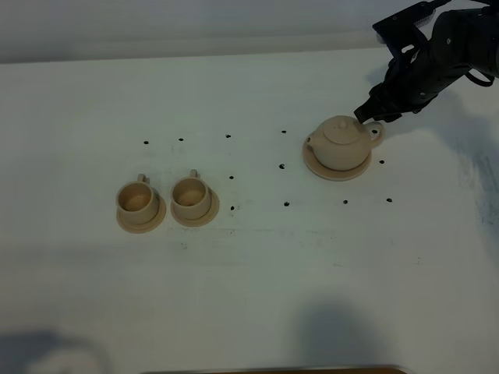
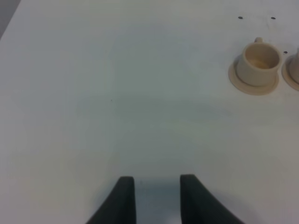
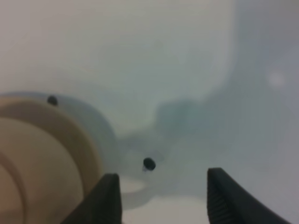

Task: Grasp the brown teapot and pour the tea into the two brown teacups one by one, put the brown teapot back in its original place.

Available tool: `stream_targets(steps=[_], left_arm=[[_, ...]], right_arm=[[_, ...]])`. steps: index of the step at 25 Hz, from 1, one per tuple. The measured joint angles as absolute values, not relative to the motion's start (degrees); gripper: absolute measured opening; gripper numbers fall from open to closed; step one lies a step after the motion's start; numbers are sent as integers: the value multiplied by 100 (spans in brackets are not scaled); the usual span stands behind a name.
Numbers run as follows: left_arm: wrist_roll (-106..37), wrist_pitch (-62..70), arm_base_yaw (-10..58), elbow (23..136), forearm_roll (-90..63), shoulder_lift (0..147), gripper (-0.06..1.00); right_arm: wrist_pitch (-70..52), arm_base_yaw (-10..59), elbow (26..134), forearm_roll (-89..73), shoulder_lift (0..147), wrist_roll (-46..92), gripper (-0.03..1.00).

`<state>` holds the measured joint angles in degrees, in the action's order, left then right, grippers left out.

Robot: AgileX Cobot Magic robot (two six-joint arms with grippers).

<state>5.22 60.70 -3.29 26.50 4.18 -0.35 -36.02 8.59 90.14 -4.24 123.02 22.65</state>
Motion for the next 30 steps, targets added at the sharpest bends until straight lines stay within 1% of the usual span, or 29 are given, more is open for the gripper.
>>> stream_targets(steps=[30], left_arm=[[517,6070,-329,2650,418,-35,30]], right_arm=[[-4357,849,9026,-379,12254,1930,41]])
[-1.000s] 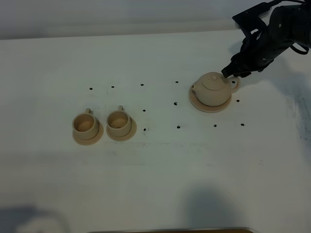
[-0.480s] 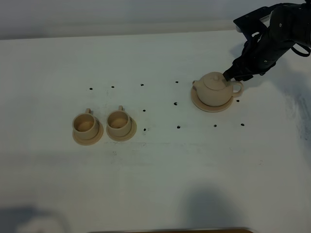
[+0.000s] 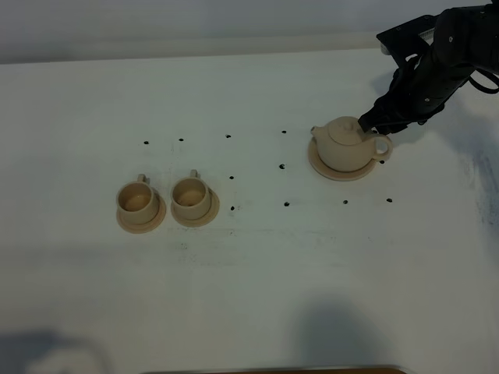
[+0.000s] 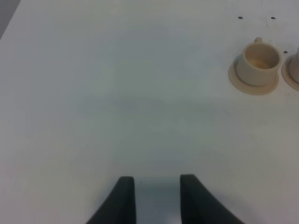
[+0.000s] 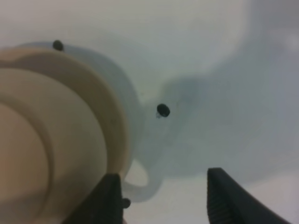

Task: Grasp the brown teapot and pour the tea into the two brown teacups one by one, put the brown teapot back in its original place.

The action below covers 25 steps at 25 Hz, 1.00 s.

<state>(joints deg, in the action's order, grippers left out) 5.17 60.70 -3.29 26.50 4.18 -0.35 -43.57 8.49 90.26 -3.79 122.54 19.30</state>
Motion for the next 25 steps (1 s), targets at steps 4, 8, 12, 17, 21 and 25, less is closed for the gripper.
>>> stream_targets(steps=[4,8,12,17,21,25], left_arm=[[517,6070,-329,2650,418,-35,30],[517,6070,-329,2650,418,-35,30],[517,6070,-329,2650,418,-35,30],[517,6070,-329,2650,418,-35,30],[517,6070,-329,2650,418,-35,30],[517,6070,-329,2650,418,-35,30]], right_arm=[[-4425,849,9026,-379,12237,1898,41],[-4425,849,9036,-326,12237,1865,41],[-4395,854,9220,-36,12237,1747,41],[-4340,796,9319,268,12237,1629,41],[-4429,739,9319,353,12237,1601,41],[-4546,739,9319,354,12237,1590,41]])
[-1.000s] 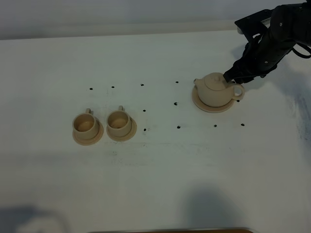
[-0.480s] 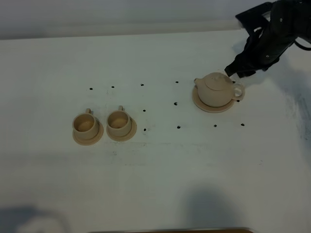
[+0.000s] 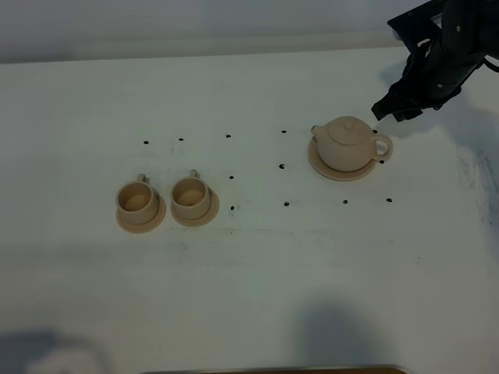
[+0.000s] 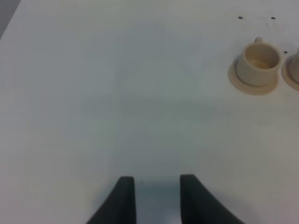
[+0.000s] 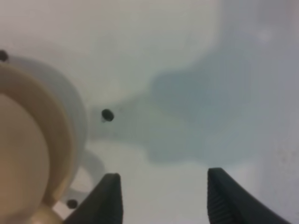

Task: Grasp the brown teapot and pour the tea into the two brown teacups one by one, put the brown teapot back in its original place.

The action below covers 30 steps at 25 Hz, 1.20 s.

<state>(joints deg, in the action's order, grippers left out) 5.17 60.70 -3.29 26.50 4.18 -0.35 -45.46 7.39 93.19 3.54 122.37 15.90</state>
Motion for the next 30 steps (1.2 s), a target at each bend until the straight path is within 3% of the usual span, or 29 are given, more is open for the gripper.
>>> stream_targets(steps=[30], left_arm=[[522,6070,-329,2650,418,-35,30]], right_arm=[[-4987,837,9274,0,12360,1861,41]])
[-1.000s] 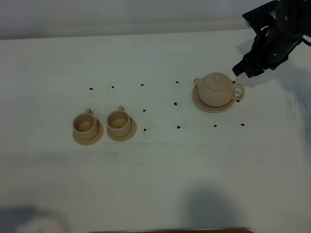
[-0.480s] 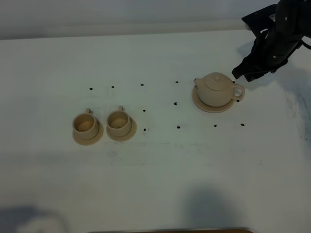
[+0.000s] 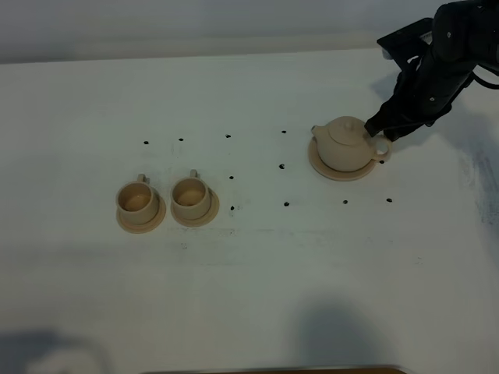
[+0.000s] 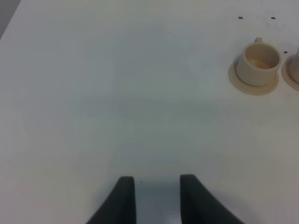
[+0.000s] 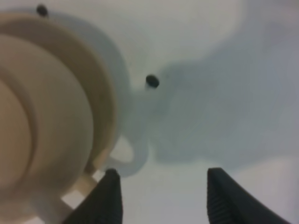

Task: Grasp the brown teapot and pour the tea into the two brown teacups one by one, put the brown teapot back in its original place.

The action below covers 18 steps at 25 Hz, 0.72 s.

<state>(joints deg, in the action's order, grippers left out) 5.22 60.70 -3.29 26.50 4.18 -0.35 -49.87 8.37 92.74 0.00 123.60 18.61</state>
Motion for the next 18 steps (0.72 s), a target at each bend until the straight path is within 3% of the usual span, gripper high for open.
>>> stream_targets(steps=[18], left_arm=[[522,6070,-329,2650,418,-35,30]], right_arm=[[-5577,1018,9274,0,12338,1931,41]])
